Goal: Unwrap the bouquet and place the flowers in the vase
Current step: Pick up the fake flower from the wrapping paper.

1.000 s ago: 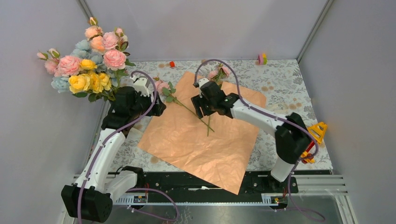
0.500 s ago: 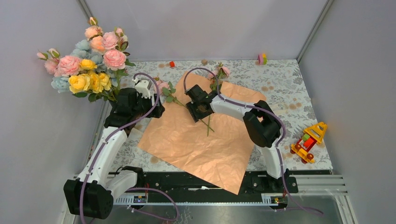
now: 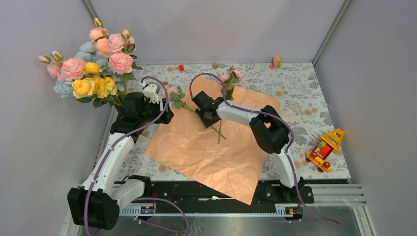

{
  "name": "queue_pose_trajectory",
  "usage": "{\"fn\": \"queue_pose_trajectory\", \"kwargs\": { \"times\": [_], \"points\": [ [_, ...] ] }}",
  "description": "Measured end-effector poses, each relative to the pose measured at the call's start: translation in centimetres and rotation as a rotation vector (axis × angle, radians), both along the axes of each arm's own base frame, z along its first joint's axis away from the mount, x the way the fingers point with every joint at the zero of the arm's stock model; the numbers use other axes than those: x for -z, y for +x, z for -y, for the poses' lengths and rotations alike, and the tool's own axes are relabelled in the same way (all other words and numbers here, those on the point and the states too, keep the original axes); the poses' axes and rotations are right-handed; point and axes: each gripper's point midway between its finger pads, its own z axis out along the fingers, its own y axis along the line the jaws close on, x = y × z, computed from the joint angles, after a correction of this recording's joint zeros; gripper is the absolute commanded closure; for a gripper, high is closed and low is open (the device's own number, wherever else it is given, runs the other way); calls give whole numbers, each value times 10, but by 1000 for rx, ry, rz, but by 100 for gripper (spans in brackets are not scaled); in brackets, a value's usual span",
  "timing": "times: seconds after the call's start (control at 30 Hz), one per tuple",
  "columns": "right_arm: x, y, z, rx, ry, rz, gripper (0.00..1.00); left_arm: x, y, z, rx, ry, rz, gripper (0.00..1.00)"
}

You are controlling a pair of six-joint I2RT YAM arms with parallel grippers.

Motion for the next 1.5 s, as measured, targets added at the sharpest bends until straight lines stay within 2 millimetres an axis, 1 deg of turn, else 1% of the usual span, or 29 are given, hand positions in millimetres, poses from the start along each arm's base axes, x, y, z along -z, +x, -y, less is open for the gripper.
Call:
{"fn": "queue_pose_trajectory", "kwargs": {
  "times": [0.17,0.4,0.53,0.83,1.0,1.17,1.27,1.4,1.5],
  "points": [
    [3,0,1,-10,-26,16,74,0,1,0,0,0,3,28],
    [3,0,1,-26,-52,37,88,0,1,0,0,0,3,27],
    [3,0,-1,-29,-46,36,100,0,1,0,0,0,3,27],
    [2,-7,-22,-28,76,4,100,0,1,0,0,-2,4,27],
    [1,-21,-33,-23,183,-38,100,-3,1,1,-3,-14,10,27],
    [-1,-34,-49,-16,298,-96,100,-7,-1,4,-20,-52,8,27],
    [-6,-40,-59,-9,374,-126,100,-11,-1,8,-36,-101,2,27],
    [-18,-46,-72,0,481,-148,100,-19,3,18,-52,-196,7,27],
    [-30,-48,-80,2,551,-148,100,-14,3,23,-75,-263,-11,27]
  ]
}}
